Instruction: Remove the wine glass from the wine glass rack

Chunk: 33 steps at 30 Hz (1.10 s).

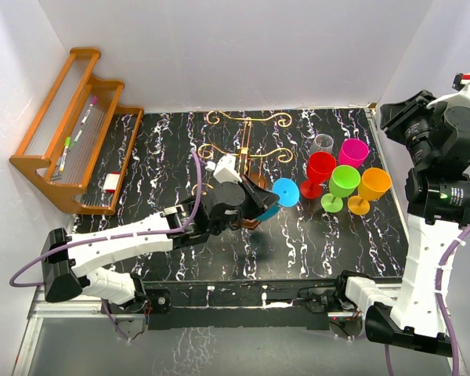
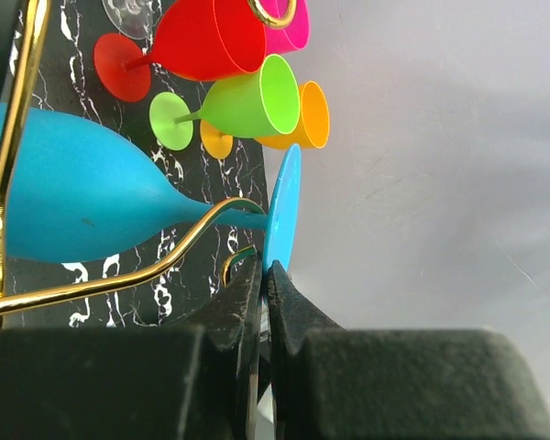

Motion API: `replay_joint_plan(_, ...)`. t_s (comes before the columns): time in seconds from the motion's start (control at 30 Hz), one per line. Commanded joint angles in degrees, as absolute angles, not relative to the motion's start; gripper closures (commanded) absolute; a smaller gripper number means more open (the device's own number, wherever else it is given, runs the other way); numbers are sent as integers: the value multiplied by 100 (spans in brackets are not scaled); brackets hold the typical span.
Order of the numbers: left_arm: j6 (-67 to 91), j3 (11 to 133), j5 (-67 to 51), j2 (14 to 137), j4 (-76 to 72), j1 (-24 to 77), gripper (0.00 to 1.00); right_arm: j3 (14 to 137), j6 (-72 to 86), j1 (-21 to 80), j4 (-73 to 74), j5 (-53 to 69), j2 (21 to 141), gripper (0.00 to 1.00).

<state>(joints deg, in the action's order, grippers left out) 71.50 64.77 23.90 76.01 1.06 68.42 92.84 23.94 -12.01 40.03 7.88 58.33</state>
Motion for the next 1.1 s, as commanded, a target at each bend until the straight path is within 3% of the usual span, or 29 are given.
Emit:
replay_joint_plan(0.0, 7091, 6531, 2669, 7133, 128, 6820, 100, 9290, 2382, -1174, 3621, 870, 5789, 77)
replay_joint_plan(0.27, 7173, 6355, 2653, 6724, 429, 6822, 100, 9281, 2393, -1177, 3621, 1016, 5828, 77)
replay_joint_plan(0.6, 7247, 6162, 1702, 6379, 771, 6820, 100, 9393, 2408, -1173, 3642, 1489, 5944, 76)
replay_joint_plan(0.87, 6913, 6092, 665, 6020, 760, 6820, 100, 9483, 2424, -1172, 3719, 1652, 6003, 76)
replay_joint_plan(1.07, 5790, 6286, -1028, 6033, -193, 6820, 100, 9551, 2579, -1171, 3478, 2768, 6196, 76)
